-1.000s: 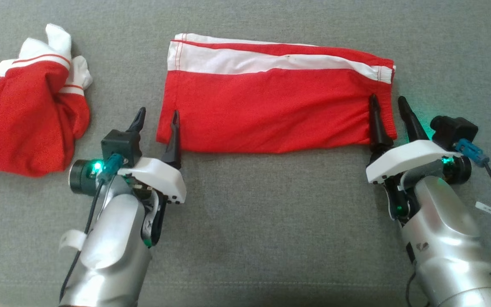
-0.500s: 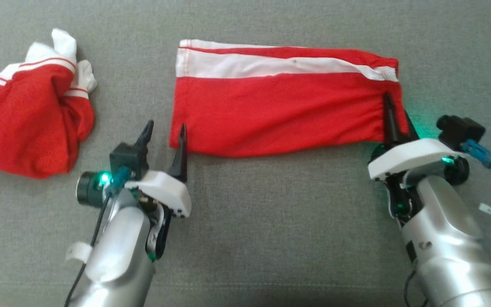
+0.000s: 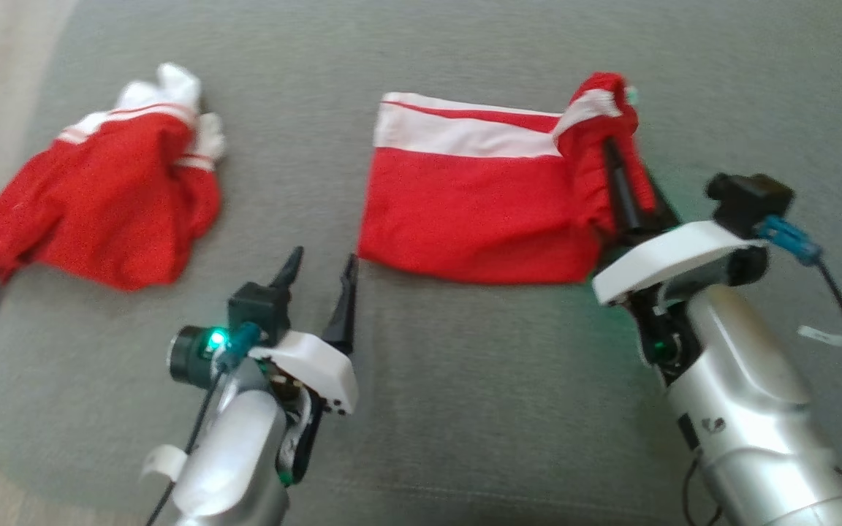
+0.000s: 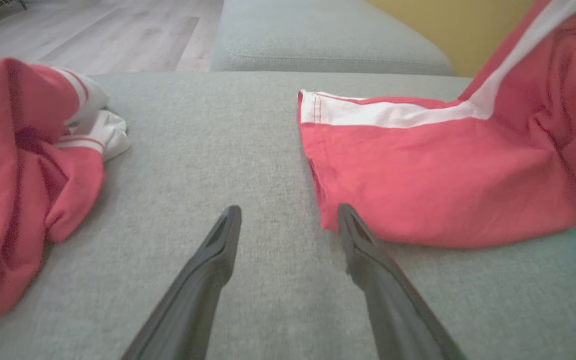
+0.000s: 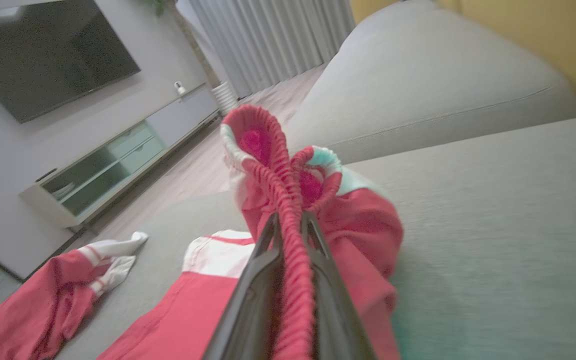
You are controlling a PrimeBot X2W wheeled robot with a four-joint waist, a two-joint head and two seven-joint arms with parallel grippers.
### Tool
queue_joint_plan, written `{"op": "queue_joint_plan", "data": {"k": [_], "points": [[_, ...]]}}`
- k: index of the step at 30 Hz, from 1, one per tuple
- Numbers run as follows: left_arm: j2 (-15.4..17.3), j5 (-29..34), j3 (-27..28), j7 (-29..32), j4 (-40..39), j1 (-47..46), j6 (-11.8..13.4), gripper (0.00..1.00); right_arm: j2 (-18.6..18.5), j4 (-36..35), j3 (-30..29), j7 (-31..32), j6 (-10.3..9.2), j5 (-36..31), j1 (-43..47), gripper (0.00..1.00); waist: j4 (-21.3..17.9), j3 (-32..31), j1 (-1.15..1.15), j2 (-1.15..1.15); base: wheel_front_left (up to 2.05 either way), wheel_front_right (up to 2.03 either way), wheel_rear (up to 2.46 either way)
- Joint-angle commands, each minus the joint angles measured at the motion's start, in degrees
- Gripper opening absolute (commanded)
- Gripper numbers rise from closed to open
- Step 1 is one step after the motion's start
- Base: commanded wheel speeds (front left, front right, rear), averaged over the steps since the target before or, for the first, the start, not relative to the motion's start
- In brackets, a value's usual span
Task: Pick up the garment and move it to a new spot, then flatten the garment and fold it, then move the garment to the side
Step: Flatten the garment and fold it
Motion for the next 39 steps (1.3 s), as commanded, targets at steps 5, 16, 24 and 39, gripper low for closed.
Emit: {"op": "queue_joint_plan", "data": {"k": [5,16,24,39], "points": [[0.82,-2.22,-2.14,-0.29,-2.52,-0.01,1.19,1.0,1.78,-1.36,4.72,2.76,0.37,1.27,-2.52,0.0,8.57,-1.13,0.0,0.0,0.0,0.0,0.0],[0.82,-3.52,-8.01,-0.29,-2.13,0.62,3.43,1.0,2.42,6.62,7.58,-0.6,0.37,4.36,-5.64,1.0,17.97,-1.53,0.0,0.0,0.0,0.0,0.0],[0.82,-1.29,-3.93,-0.29,-3.08,0.52,4.33,1.0,2.43,8.67,6.11,-4.1,0.37,2.69,-6.84,1.0,10.66,-2.37,0.0,0.0,0.0,0.0,0.0],[0.82,3.42,4.43,-0.29,-4.68,0.82,4.42,1.0,2.43,-0.35,-12.54,-4.2,0.37,-15.66,4.67,1.0,-3.58,-3.39,0.0,0.0,0.0,0.0,0.0]]}}
